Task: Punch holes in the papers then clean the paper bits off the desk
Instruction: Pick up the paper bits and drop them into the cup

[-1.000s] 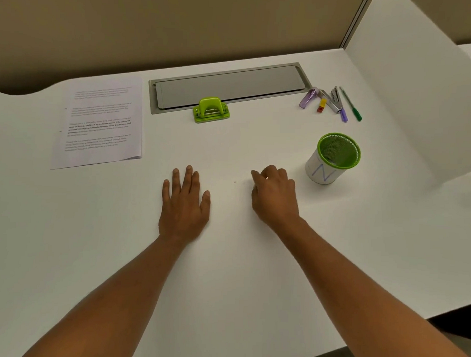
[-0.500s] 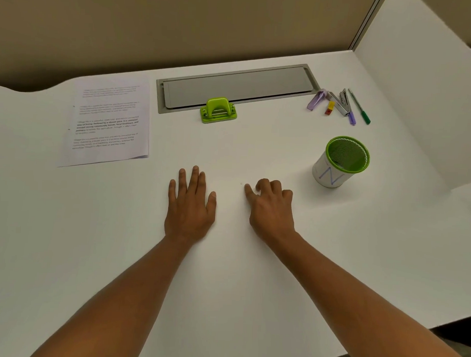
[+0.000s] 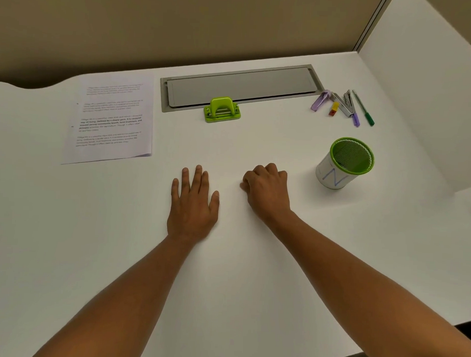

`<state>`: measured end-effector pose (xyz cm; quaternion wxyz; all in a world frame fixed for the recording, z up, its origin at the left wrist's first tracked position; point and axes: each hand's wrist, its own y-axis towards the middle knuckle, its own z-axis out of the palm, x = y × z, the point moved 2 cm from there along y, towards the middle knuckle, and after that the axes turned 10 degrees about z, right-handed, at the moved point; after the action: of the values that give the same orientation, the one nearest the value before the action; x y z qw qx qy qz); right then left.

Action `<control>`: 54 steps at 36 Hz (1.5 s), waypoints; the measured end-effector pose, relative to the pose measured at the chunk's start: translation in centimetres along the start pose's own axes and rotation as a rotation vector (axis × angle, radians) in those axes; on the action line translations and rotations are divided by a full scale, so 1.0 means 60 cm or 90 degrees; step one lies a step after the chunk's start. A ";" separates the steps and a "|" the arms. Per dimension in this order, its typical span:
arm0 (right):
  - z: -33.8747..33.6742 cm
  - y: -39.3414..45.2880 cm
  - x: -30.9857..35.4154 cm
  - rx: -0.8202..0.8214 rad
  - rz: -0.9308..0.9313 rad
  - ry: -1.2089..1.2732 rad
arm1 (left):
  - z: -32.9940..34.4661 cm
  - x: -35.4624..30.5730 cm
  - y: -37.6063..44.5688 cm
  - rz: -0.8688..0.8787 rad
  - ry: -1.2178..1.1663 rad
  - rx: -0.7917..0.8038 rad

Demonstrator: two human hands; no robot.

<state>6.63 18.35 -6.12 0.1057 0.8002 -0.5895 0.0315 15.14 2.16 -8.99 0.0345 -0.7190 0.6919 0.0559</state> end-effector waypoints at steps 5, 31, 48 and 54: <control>-0.002 0.012 0.000 0.021 -0.006 -0.041 | 0.000 0.000 0.000 0.001 -0.005 0.000; -0.237 0.052 -0.261 -0.004 0.302 0.139 | 0.001 0.000 -0.002 -0.001 -0.012 -0.003; -0.194 0.034 -0.156 -0.111 0.134 0.200 | 0.001 0.000 -0.001 0.001 -0.009 -0.014; -0.092 0.015 -0.059 0.093 0.050 0.187 | 0.000 0.000 -0.002 -0.001 -0.016 -0.015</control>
<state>5.13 22.57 -1.27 0.1306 0.7691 -0.5945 0.1949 15.25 2.19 -8.98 0.0349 -0.7194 0.6899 0.0728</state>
